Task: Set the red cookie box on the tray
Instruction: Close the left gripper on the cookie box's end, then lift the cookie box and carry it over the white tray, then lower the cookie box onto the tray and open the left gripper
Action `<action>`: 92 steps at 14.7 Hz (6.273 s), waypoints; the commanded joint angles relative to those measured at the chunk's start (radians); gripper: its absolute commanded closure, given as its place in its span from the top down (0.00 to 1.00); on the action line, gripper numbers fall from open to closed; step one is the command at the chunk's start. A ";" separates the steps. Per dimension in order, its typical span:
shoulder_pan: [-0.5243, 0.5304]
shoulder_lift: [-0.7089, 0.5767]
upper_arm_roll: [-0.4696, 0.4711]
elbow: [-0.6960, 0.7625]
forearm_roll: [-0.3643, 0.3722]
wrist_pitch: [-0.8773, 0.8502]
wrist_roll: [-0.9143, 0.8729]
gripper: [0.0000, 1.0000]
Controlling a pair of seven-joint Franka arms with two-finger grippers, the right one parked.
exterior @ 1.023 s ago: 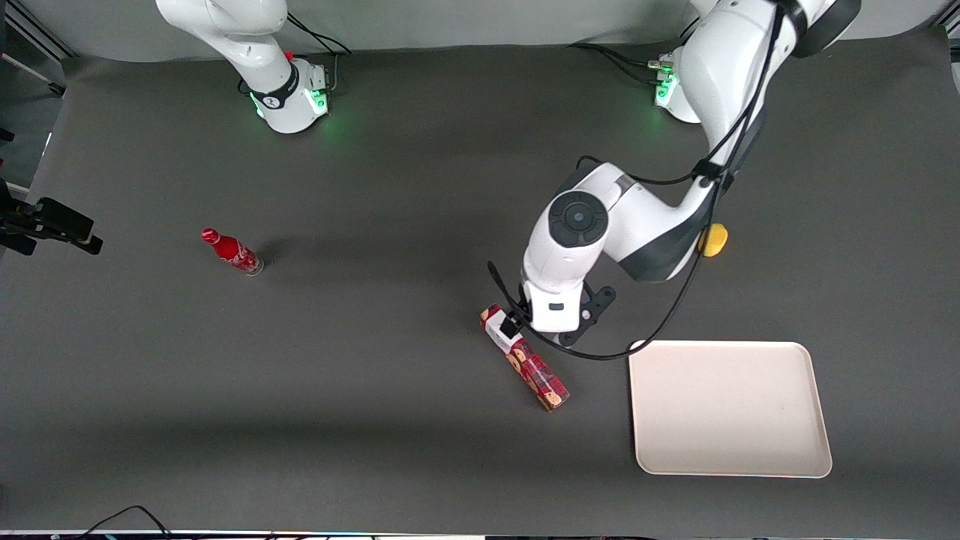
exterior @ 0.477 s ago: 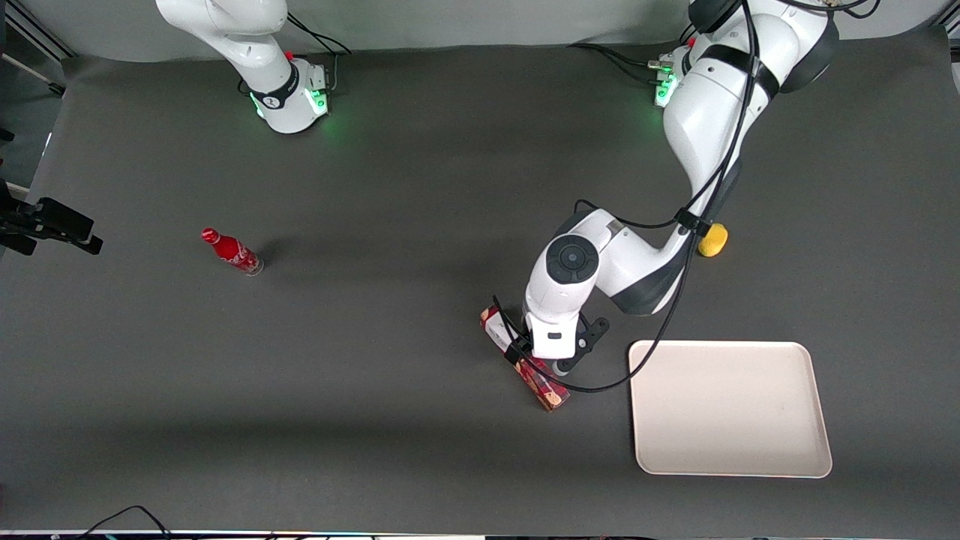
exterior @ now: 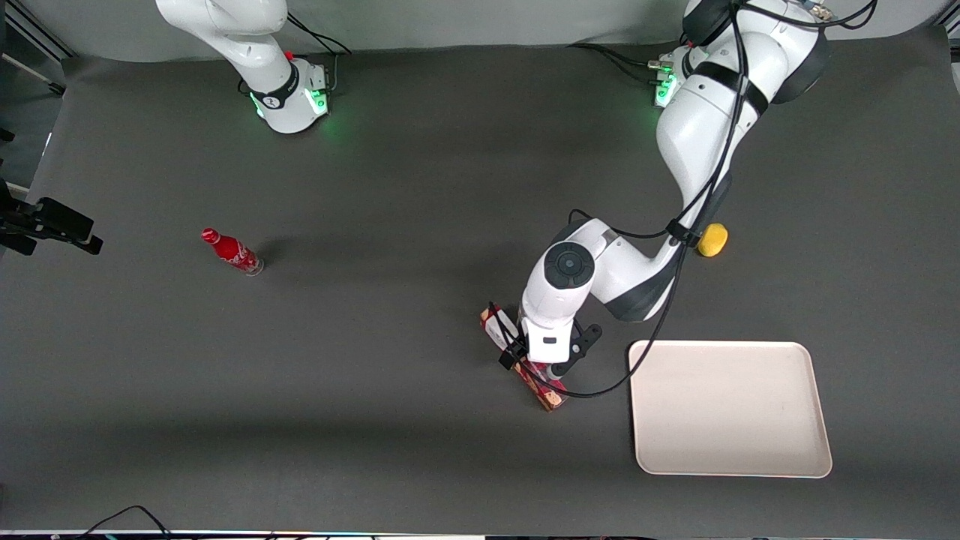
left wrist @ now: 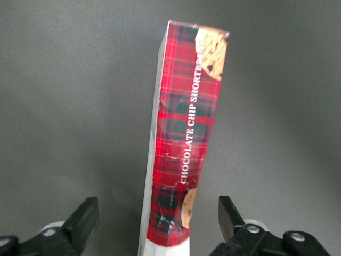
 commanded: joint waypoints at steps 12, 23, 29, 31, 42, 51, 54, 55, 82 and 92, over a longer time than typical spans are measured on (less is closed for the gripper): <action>-0.033 0.072 0.015 0.062 0.035 0.019 -0.008 0.00; 0.076 -0.141 -0.005 0.056 -0.050 -0.240 0.363 0.00; 0.178 -0.342 -0.001 0.057 -0.247 -0.493 0.773 0.00; 0.204 -0.390 0.004 0.056 -0.277 -0.564 0.883 0.00; 0.289 -0.467 0.336 0.052 -0.307 -0.619 1.500 0.00; 0.309 -0.249 0.481 0.020 -0.456 -0.322 1.577 0.00; 0.310 -0.176 0.483 0.023 -0.447 -0.253 1.603 0.00; 0.313 -0.160 0.493 0.023 -0.449 -0.236 1.626 0.00; 0.341 -0.062 0.506 -0.009 -0.470 -0.148 1.689 1.00; 0.330 -0.120 0.501 -0.001 -0.472 -0.203 1.671 1.00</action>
